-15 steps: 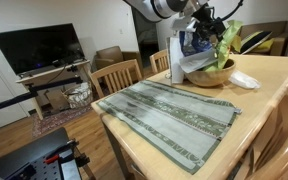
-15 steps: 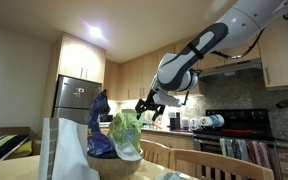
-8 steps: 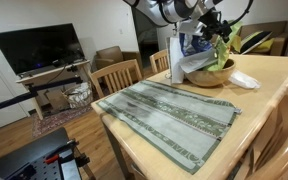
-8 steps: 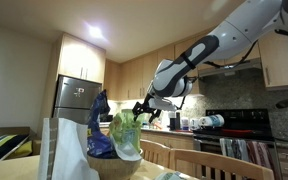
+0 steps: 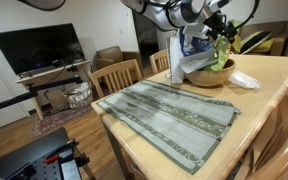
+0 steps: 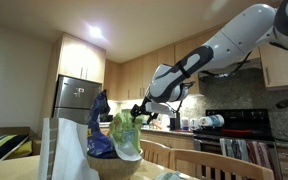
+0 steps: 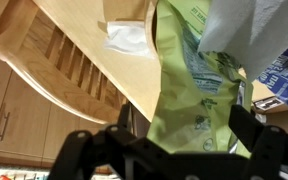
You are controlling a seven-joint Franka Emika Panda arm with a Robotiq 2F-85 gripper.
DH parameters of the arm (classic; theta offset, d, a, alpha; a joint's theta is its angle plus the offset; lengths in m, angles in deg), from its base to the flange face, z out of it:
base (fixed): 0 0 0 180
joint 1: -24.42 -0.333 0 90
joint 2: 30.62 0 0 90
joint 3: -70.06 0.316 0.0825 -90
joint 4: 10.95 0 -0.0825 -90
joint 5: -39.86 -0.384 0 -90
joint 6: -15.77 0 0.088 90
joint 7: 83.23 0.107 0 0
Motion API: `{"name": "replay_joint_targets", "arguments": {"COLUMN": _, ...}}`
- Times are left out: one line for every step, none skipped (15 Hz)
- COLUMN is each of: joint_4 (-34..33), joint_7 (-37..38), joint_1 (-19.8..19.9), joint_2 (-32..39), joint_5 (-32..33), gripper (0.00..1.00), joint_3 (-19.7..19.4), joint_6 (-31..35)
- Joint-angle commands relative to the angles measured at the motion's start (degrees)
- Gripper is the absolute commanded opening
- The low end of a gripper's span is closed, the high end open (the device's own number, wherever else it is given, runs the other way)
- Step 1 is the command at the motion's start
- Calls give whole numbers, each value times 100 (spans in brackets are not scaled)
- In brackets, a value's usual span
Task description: Pick the bag of popcorn and pour its contents on the cloth on the table
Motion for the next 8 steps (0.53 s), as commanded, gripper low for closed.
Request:
{"name": "replay_joint_targets", "arguments": {"joint_4": -682, "joint_7": 281, "joint_1": -46, "joint_2": 433, "joint_5": -98, "gripper": 100, "joint_3": -202, "joint_6": -89}}
{"name": "replay_joint_targets", "arguments": {"joint_4": -749, "joint_7": 311, "joint_1": -58, "joint_2": 486, "joint_5": -81, "gripper": 100, "joint_3": -238, "joint_6": -67}}
{"name": "replay_joint_targets", "arguments": {"joint_4": -808, "joint_7": 325, "joint_1": -61, "joint_2": 529, "joint_5": -71, "gripper": 100, "joint_3": -251, "joint_6": -72}}
{"name": "replay_joint_targets", "arguments": {"joint_4": -866, "joint_7": 319, "joint_1": -67, "joint_2": 566, "joint_5": -64, "gripper": 100, "joint_3": -261, "joint_6": -62}}
{"name": "replay_joint_targets", "arguments": {"joint_4": -924, "joint_7": 328, "joint_1": -73, "joint_2": 604, "joint_5": -58, "gripper": 100, "joint_3": -278, "joint_6": -66}}
{"name": "replay_joint_targets", "arguments": {"joint_4": -977, "joint_7": 286, "joint_1": -53, "joint_2": 635, "joint_5": -70, "gripper": 83, "joint_3": -237, "joint_6": -61}}
{"name": "replay_joint_targets", "arguments": {"joint_4": -1034, "joint_7": 262, "joint_1": -43, "joint_2": 669, "joint_5": -70, "gripper": 74, "joint_3": -221, "joint_6": -75}}
{"name": "replay_joint_targets", "arguments": {"joint_4": -1091, "joint_7": 247, "joint_1": -30, "joint_2": 700, "joint_5": -80, "gripper": 68, "joint_3": -199, "joint_6": -110}}
